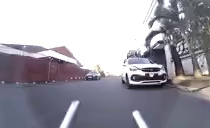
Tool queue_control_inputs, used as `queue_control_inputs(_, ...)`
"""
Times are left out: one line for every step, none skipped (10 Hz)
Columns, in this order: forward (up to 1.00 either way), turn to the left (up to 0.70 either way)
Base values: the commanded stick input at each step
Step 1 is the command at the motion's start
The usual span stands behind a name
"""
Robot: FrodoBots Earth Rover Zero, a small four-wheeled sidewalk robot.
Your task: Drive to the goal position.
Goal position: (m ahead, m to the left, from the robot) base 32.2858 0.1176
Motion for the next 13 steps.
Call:
queue_control_inputs(0.85, 0.0)
queue_control_inputs(0.85, 0.0)
queue_control_inputs(0.85, 0.0)
queue_control_inputs(0.85, 0.0)
queue_control_inputs(0.85, 0.0)
queue_control_inputs(0.85, -0.08)
queue_control_inputs(0.85, -0.25)
queue_control_inputs(0.85, -0.34)
queue_control_inputs(0.85, -0.34)
queue_control_inputs(0.85, -0.34)
queue_control_inputs(0.85, -0.34)
queue_control_inputs(0.85, -0.34)
queue_control_inputs(0.85, -0.34)
